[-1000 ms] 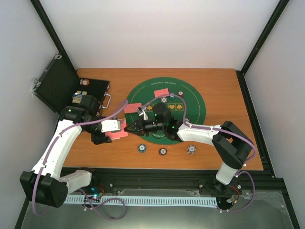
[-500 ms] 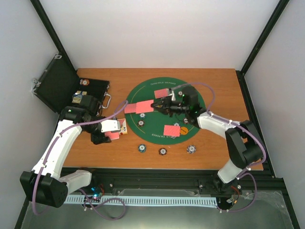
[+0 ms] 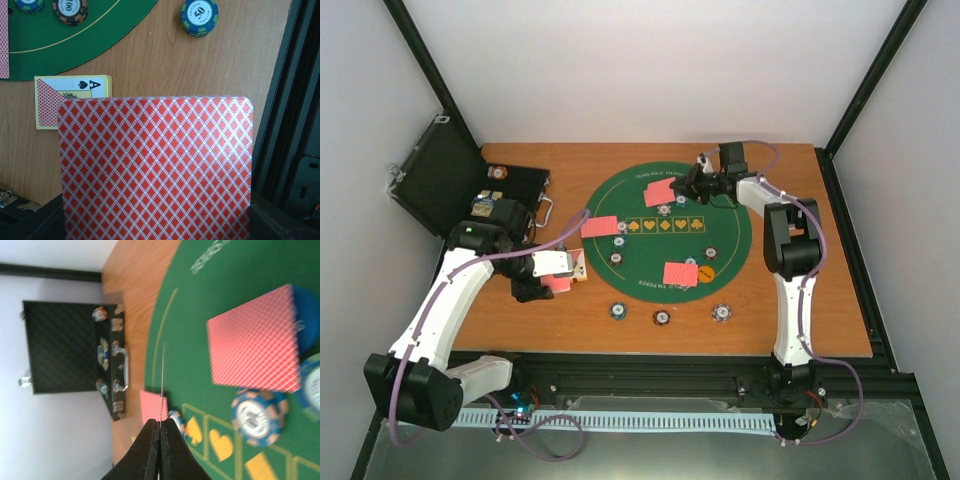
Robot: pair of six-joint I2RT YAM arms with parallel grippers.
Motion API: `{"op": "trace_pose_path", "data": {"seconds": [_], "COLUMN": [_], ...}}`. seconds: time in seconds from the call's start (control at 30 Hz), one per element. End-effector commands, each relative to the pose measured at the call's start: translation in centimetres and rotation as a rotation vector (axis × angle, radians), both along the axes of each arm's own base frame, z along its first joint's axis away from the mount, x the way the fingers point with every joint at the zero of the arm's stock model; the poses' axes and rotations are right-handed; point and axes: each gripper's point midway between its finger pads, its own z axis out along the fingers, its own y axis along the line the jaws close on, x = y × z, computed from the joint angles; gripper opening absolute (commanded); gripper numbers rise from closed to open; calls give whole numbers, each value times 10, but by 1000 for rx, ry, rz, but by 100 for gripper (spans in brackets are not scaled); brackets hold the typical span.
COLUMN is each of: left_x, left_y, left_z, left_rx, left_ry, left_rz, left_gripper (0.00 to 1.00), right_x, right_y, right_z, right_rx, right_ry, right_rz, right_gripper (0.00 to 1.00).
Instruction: Distribute texas hold em gaming equipment
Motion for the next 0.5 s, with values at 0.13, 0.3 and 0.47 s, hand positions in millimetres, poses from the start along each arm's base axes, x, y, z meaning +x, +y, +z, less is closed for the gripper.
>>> {"op": "trace_pose_path", "data": {"seconds": [0.13, 0.3, 0.47], "left_x": [5, 5, 5], "left_y": [-2, -3, -3], "left_z": [9, 11, 10], "left_rx": [-7, -14, -20], "left_ry": [-14, -15, -12], "left_rz": [2, 9, 20], "left_gripper": [1, 1, 2], "right_x": [33, 39, 18], "right_y": [-17, -31, -46], "right_z": [-21, -10, 19], "right_rx": [-164, -233, -305], "right_ry": [47, 31, -16], "right_rz": [5, -28, -72], "right_gripper": [5, 31, 55]}}
